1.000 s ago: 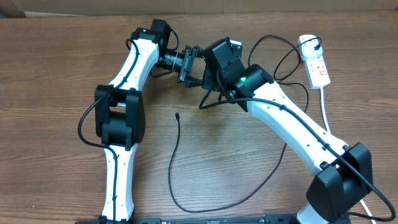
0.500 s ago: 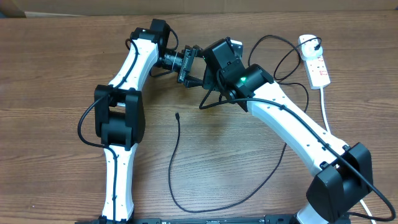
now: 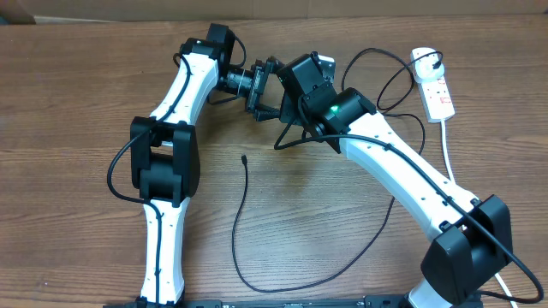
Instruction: Plug charger to phone and switch on socket
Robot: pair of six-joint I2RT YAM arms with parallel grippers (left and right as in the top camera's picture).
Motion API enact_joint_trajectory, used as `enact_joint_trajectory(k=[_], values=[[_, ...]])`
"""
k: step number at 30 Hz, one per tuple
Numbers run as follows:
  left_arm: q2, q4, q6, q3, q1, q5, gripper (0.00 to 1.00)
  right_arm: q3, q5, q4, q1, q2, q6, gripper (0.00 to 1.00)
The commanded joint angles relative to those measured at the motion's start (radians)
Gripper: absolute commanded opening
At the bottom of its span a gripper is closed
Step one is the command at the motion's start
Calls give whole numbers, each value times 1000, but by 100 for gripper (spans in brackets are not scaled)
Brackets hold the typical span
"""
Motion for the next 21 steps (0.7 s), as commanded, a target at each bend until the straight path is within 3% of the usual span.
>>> enact_joint_trajectory(k=[1, 10, 15, 21], values=[[6, 68, 48, 31, 2, 26, 98, 27, -1, 3, 6, 0, -4, 4], [2, 188, 187, 31, 62, 35, 100, 27, -1, -6, -52, -58, -4, 4], [-43, 148, 340, 31, 109, 60, 100, 27, -24, -29, -109, -130, 0, 4], [-204, 40, 587, 31, 140, 10, 100, 27, -213, -21, -200, -179, 12, 4]])
